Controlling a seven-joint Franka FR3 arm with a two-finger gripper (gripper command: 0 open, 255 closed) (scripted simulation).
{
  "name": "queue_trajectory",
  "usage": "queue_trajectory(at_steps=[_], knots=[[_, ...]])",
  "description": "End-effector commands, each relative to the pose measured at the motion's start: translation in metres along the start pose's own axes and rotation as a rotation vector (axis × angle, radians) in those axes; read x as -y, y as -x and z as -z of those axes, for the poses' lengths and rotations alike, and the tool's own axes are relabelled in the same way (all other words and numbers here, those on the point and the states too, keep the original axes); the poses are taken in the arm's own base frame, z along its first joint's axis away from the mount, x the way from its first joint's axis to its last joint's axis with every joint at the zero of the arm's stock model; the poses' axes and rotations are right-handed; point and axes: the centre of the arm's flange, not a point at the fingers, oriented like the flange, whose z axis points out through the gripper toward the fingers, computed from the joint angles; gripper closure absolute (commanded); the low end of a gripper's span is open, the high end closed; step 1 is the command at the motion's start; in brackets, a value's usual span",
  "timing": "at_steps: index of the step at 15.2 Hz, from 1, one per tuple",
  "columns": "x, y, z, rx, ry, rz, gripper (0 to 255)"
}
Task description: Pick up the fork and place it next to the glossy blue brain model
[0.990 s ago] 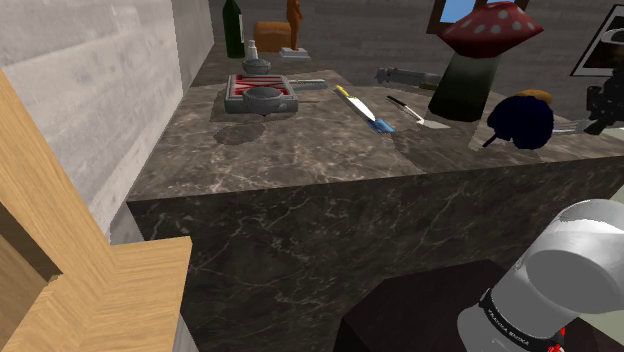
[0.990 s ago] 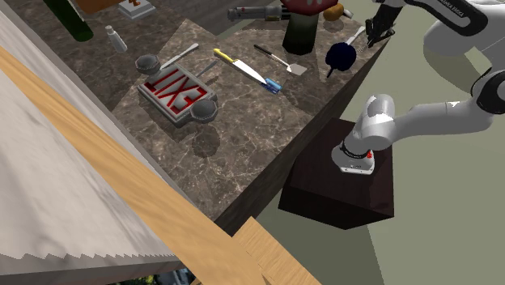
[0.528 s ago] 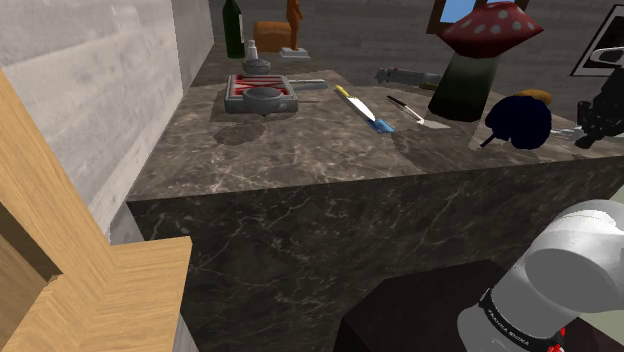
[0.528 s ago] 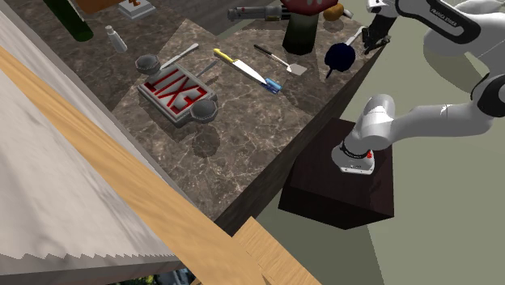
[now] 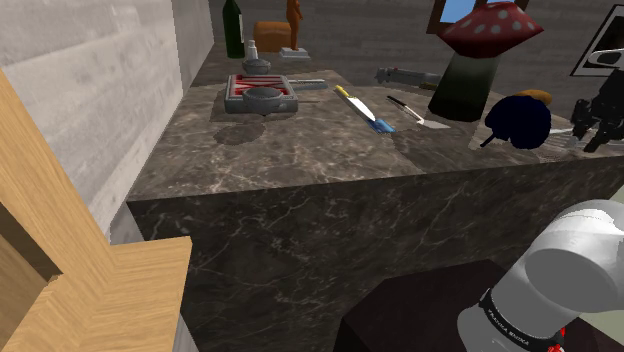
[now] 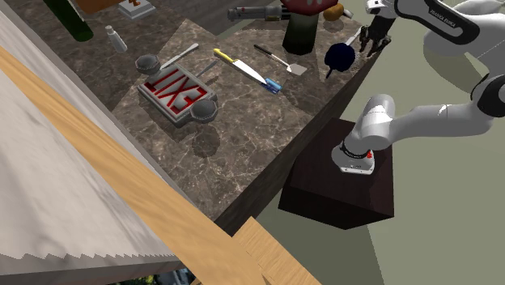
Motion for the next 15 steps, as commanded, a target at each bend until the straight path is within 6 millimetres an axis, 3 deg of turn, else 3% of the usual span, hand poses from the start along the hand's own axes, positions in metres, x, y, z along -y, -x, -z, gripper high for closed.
queue_trajectory(at_steps=[1,5,9,15], knots=[[0.000,0.000,0.000,0.000,0.000,0.000,0],[0.000,0.000,0.000,0.000,0.000,0.000,0],[0.000,0.000,0.050,0.000,0.000,0.000,0],[0.000,0.000,0.050,0.000,0.000,0.000,0]])
